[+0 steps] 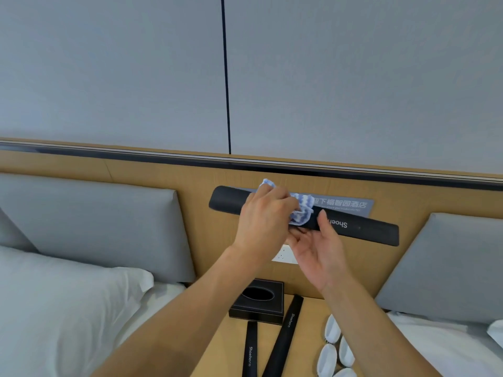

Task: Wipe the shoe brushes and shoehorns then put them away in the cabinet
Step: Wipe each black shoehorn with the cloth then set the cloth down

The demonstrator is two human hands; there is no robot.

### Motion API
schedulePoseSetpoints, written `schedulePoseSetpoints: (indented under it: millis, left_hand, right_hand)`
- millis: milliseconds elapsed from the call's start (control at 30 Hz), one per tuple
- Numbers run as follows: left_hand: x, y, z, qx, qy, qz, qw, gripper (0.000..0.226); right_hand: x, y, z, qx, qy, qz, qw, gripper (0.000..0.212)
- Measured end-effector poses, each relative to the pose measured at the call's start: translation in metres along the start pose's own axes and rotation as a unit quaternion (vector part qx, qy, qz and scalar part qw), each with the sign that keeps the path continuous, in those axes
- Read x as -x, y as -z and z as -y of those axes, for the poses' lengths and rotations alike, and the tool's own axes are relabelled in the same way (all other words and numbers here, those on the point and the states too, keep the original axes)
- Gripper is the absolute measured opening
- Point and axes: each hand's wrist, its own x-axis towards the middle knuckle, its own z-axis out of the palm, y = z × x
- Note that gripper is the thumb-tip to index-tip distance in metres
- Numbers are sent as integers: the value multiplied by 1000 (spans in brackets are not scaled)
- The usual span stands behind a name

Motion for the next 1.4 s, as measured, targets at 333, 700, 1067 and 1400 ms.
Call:
schedulePoseSetpoints:
  millis: [333,700,1067,1400]
  left_hand:
    - [6,16,71,-38,100,8,994,16]
    - [8,10,67,-58,96,55,992,17]
    - [-9,-6,23,-5,-3,110,994,17]
    - [-16,4,42,9,-18,172,985,20]
  right_hand:
    - [9,18,10,18,62,23,998,37]
    - [1,10,12,67,57,37,995,44]
    - [-10,3,13,58,-10,81,995,41]
    - [-9,17,30,185,30,140,972,32]
